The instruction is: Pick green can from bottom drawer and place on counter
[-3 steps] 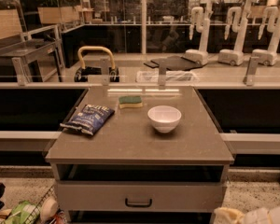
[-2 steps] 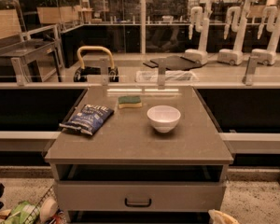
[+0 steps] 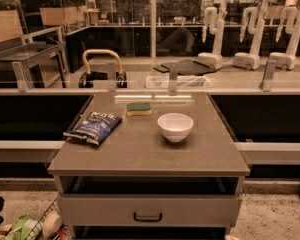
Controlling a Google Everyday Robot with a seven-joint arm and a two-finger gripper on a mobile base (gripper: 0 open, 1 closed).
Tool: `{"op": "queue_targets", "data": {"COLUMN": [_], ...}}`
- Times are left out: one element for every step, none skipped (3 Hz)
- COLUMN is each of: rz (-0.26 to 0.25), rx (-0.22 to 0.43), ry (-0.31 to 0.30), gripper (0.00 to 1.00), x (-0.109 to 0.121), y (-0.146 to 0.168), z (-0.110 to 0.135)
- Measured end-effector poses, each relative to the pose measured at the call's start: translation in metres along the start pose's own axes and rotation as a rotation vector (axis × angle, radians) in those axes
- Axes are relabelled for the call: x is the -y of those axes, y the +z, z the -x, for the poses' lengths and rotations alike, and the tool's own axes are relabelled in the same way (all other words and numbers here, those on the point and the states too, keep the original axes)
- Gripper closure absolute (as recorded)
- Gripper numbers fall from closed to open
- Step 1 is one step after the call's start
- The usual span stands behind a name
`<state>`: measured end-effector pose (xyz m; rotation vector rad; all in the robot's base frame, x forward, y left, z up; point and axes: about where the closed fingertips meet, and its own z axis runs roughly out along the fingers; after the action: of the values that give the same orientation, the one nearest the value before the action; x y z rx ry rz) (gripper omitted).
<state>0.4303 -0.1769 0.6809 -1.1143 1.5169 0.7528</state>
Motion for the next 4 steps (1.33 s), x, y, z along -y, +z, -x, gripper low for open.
{"op": "queue_targets", "data": {"rz": [0.001,0.032,0.08,0.075], "rx": [0.0,-0.037,-0.06,-0.055], "ry": [-0.002,0.007,0.038,0.092], "gripper": [0.0,0.0,0.0,0.0], "x": [0.0,-0.012,-0.041,-0.07], "y": [0.0,0.023,0.068,0.108], "z": [0.0,-0.027,-0.091,-0.162]}}
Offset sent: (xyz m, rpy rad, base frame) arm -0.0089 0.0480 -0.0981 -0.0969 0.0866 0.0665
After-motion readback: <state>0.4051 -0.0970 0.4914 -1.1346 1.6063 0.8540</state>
